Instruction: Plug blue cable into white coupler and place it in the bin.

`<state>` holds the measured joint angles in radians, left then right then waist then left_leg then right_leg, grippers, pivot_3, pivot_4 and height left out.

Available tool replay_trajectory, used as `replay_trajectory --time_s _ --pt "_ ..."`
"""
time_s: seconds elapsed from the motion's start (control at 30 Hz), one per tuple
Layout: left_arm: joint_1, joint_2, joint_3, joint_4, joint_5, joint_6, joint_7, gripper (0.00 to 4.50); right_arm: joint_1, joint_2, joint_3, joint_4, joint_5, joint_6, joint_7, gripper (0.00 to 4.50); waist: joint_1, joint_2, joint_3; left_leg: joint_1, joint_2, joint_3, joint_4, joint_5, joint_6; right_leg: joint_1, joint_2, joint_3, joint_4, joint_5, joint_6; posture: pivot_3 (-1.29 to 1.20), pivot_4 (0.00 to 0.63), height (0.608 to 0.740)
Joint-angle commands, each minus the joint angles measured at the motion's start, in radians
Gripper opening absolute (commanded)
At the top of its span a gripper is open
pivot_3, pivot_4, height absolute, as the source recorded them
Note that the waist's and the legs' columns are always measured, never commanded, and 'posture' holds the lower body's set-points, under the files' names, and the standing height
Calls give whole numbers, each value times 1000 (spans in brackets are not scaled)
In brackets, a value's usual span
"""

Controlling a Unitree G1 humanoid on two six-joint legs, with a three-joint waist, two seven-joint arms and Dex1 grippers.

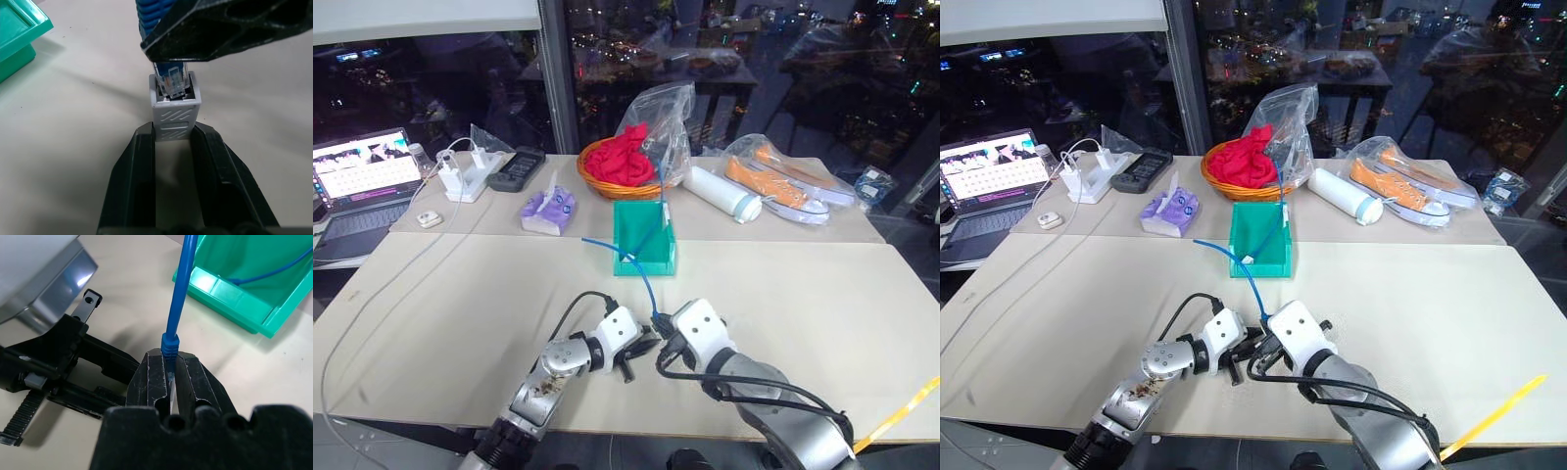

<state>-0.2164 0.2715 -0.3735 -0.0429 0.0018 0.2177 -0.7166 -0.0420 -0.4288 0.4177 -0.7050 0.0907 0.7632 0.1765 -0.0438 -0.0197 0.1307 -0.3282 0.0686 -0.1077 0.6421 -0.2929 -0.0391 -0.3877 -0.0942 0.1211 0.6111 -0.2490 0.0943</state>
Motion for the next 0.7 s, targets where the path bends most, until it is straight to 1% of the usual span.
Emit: replay_trajectory --time_s 0.03,0.13,0.33,0.57,0.7 --pt "24 16 -19 -43 -8 4 -21 593 97 -5 43 165 -30 -3 13 0 0 -1 0 1 0 0 0 0 0 0 0 0 0 0 0 0 150 722" --pt "26 23 -17 -51 -10 10 -24 593 127 -3 49 190 -49 -26 22 0 -1 -1 0 5 0 0 -1 -1 1 0 0 0 0 -1 0 0 150 722" --pt "27 33 -16 -62 -14 18 -27 593 158 14 46 239 -68 -68 27 0 -2 -1 0 7 0 0 -1 -3 3 1 0 0 0 -3 1 0 150 722" --pt "24 41 -12 -71 -20 31 -30 593 144 49 75 340 -104 -131 37 0 -6 -3 -1 7 1 0 -3 -3 4 2 1 0 0 -4 0 0 150 722" --pt "24 44 -14 -75 -21 35 -30 593 131 69 85 409 -119 -114 49 0 -17 -7 -5 10 1 0 -7 -3 4 4 2 1 0 -4 -1 0 150 722"
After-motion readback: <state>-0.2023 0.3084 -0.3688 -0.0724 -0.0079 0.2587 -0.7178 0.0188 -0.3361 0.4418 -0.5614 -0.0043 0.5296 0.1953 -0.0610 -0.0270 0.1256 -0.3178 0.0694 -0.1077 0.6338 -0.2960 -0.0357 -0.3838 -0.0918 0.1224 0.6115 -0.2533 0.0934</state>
